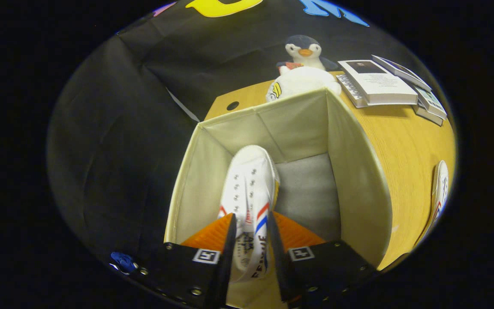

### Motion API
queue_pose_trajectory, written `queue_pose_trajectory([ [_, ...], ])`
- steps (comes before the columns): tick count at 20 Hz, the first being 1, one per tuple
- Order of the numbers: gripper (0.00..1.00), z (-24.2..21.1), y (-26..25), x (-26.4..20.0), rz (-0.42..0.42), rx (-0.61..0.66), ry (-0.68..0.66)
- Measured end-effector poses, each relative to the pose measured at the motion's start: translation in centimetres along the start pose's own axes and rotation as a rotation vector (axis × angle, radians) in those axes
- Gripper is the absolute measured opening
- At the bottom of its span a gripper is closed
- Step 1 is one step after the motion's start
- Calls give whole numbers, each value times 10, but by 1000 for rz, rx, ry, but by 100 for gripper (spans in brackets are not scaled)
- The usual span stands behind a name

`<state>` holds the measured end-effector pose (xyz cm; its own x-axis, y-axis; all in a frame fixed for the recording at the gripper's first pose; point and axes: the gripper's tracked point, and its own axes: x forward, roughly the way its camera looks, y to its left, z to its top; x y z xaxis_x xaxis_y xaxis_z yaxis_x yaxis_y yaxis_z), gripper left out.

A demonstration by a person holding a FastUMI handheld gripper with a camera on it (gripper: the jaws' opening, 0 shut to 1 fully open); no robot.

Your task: Open the storage box then place both shoes into the box .Put the left shoe in first, then the right shoe, with the right side of both shoes facing outward in a uniform manner.

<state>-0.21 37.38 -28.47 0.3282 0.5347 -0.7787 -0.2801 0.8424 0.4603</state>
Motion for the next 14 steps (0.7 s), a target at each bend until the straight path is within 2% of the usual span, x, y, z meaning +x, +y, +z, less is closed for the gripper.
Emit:
queue_pose_trajectory([
  [2, 97, 6, 3, -16, 14, -45, -32],
  [5, 99, 18, -1, -44, 18, -122, -97],
  [9, 99, 54, -12, -105, 35, -177, -287],
  [14, 99, 78, -67, -173, -28, -185, -419],
])
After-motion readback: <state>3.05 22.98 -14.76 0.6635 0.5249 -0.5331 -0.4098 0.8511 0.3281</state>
